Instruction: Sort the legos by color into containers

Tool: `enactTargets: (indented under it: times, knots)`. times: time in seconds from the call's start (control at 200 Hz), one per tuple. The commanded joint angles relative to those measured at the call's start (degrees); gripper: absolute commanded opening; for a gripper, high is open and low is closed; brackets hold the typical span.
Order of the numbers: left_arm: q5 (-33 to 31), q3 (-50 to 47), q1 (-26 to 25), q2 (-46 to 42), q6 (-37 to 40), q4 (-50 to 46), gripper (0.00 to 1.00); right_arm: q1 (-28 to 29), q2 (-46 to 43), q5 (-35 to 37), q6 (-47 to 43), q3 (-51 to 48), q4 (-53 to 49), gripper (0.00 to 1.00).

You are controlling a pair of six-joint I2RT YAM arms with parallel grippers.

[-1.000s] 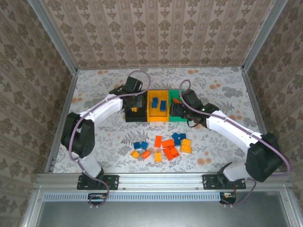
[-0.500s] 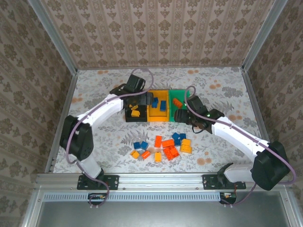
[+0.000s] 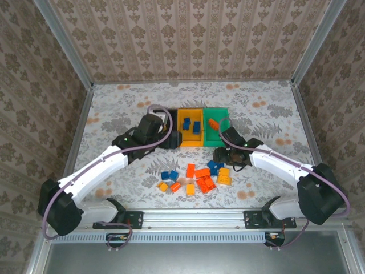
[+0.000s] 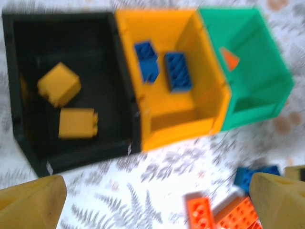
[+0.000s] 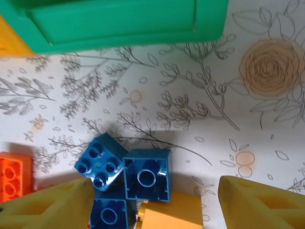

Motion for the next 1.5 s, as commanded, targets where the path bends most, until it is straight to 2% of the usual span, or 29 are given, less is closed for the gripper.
enactTargets:
  times: [0.0, 0.27, 0.605, 0.745, 0.85, 1.085, 1.245, 1.345, 1.495]
  knots:
    - [-0.9, -3.3, 0.0, -3.5, -3.3, -1.1, 1.0, 0.8, 0.1, -1.6, 2.4, -2.2, -3.5, 0.71]
    - [-1.8, -7.3, 0.1, -5.3, -4.5, -1.0, 1.0, 2.4, 1.4, -3.0, 4.9, -5.3, -0.5, 0.7]
    - [-3.3, -7.3, 0.1, -5.5, -4.4, -1.4, 1.0, 2.1, 1.8, 1.6, 6.0, -5.7, -4.3, 0.49]
    - [-3.5, -7.2, 0.4, -5.5, -4.3, -1.8, 1.0, 2.0, 1.7, 0.7, 6.6, -6.5, -3.4, 0.57]
    - [-3.5, -7.3, 0.5, -5.5, -4.2, -1.9, 1.0, 2.0, 2.2, 0.3, 6.9, -6.8, -3.3, 0.58]
    - [-3.5, -7.6, 1.0, -5.7, -4.5, -1.9, 1.0, 2.0, 0.4, 0.8, 7.3, -7.2, -3.0, 0.44]
    - [-3.5, -8.2, 2.1, -6.7, -4.6, -2.5, 1.0, 1.9, -4.3, 2.0, 5.0, -4.2, -6.1, 0.36]
    - [-2.9, -9.3, 3.7, -8.0, -4.9, -3.2, 1.0, 2.1, -6.9, 0.9, 2.0, -0.3, -7.2, 0.35]
    - [-1.4, -12.2, 6.7, -12.0, -5.0, -4.2, 1.0, 4.5, -2.6, -1.7, -1.2, 9.5, -5.2, 0.35]
